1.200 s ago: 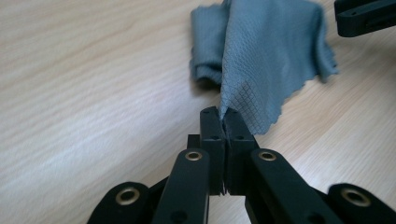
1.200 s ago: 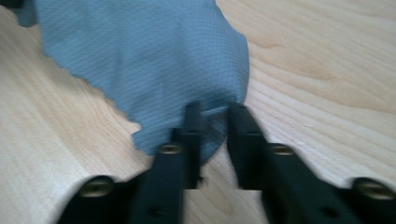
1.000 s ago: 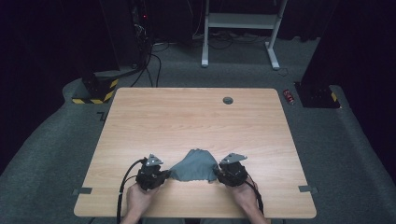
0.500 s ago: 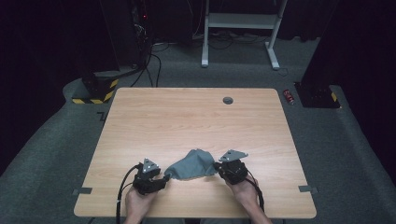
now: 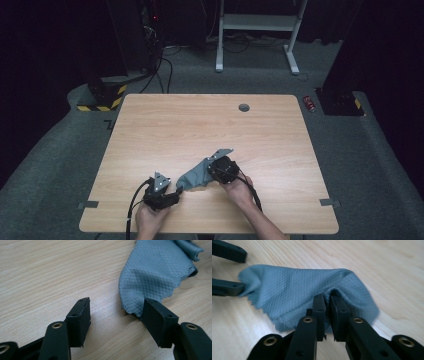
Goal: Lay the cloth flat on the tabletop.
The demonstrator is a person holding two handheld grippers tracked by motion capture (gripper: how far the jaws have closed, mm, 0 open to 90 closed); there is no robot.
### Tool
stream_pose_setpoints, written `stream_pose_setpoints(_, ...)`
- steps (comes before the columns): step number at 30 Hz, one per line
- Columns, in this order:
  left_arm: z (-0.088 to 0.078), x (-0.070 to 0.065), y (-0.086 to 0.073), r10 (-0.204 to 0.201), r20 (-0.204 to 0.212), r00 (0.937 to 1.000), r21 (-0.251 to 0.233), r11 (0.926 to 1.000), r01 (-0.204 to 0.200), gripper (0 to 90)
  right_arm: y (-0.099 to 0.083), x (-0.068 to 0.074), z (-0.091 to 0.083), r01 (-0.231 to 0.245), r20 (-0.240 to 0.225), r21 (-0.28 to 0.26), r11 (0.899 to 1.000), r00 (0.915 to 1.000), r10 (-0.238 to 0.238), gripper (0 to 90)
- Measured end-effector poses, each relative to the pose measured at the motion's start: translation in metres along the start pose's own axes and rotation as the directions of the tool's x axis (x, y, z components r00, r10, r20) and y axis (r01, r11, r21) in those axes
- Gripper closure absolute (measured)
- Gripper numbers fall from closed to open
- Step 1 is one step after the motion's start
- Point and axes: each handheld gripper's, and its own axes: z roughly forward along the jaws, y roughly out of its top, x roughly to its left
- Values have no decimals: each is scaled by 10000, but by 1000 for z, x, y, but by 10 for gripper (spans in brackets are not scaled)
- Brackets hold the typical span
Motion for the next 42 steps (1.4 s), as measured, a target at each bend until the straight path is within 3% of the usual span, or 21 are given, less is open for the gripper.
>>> stream_pose_setpoints(3,0,0,0,0,1,10000,-3,10000,0,398,2,3,6,94,49,31,10000,9999,-95,731)
stream_pose_setpoints(8,0,0,0,-11,4,10000,-2,10000,11,398,-8,2,-19,-53,183,-658,9978,9998,65,695)
stream_pose_setpoints(12,0,0,0,9,-5,10000,1,10000,-9,398,-19,-5,-18,-368,225,-377,9986,9990,377,697)
stream_pose_setpoints(14,0,0,0,-19,-5,10000,-6,10000,19,398,-22,-9,-12,-741,-7,-235,9970,9972,741,740)
stream_pose_setpoints(17,0,0,0,6,-8,10000,1,10000,-6,398,-23,-11,-6,-904,-815,-393,9951,9929,869,877)
stream_pose_setpoints(23,0,0,0,5,-7,10000,0,10000,-5,397,-25,-10,-22,-559,-875,-812,9951,9950,487,896)
stream_pose_setpoints(24,0,0,0,1,-19,10000,-6,10000,-1,397,-25,-10,-24,-633,-827,-868,9942,9950,561,892)
stream_pose_setpoints(27,0,0,0,-2,-26,10000,-20,10000,2,396,-26,-12,-28,-784,-661,-964,9923,9952,722,743)
stream_pose_setpoints(30,0,0,0,-8,-26,10000,-20,10000,8,396,-24,-12,-19,-803,-765,-781,9937,9943,744,719)
stream_pose_setpoints(31,0,0,0,-5,-27,10000,-19,10000,5,395,-23,-11,-15,-844,-835,-692,9940,9934,785,732)
stream_pose_setpoints(33,0,0,0,-7,-27,10000,-19,10000,7,395,-22,-8,-7,-634,-1028,-477,9968,9930,583,861)
stream_pose_setpoints(35,0,0,0,-11,-27,10000,-22,10000,11,395,-22,-5,-6,-370,-1013,-476,9982,9943,320,893)
stream_pose_setpoints(37,0,0,0,-9,-26,10000,-19,10000,9,395,-22,-3,-15,-164,-834,-530,9985,9964,119,894)
stream_pose_setpoints(42,0,0,0,-12,-26,10000,-23,10000,12,395,-40,-5,-59,88,-243,-541,9985,9997,-101,893)
